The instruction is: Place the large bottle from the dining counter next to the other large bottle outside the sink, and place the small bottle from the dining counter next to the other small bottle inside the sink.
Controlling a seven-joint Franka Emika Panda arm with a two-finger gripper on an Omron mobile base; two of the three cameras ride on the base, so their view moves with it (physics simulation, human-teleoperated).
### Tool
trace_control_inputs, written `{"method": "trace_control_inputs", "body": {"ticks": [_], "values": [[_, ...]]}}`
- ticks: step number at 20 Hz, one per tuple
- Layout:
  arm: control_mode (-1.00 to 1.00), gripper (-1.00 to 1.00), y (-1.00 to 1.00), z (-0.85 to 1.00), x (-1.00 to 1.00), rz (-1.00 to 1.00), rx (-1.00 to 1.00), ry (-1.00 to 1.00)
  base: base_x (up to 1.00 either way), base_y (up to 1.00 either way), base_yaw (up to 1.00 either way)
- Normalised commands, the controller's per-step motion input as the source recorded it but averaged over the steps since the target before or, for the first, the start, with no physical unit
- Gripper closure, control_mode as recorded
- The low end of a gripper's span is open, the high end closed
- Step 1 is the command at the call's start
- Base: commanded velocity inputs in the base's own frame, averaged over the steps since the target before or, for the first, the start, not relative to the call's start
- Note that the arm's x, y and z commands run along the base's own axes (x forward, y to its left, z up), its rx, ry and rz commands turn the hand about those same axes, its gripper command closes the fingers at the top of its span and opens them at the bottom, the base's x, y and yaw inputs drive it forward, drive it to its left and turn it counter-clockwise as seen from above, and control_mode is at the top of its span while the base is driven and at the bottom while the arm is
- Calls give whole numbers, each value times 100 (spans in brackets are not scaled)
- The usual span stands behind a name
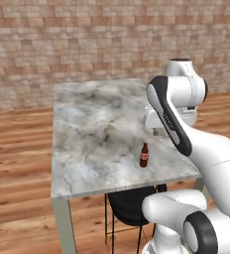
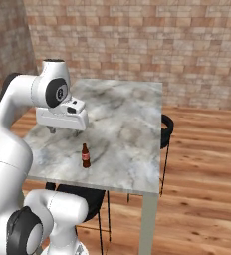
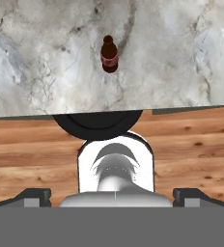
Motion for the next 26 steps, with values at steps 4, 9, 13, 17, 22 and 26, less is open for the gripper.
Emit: {"method": "trace_control_inputs", "body": {"ticks": [4,9,13,17,22,26], "values": [[-100,-100,0,0,1,0,0,0,0,0,0],[-100,-100,17,0,39,-3,0,0,0,0,0],[-100,-100,14,0,39,-2,0,0,0,0,0],[-100,-100,1,0,29,0,0,0,0,0,0],[-100,-100,-12,0,5,0,0,0,0,0,0],[-100,-100,-40,0,12,0,0,3,0,0,0]]}}
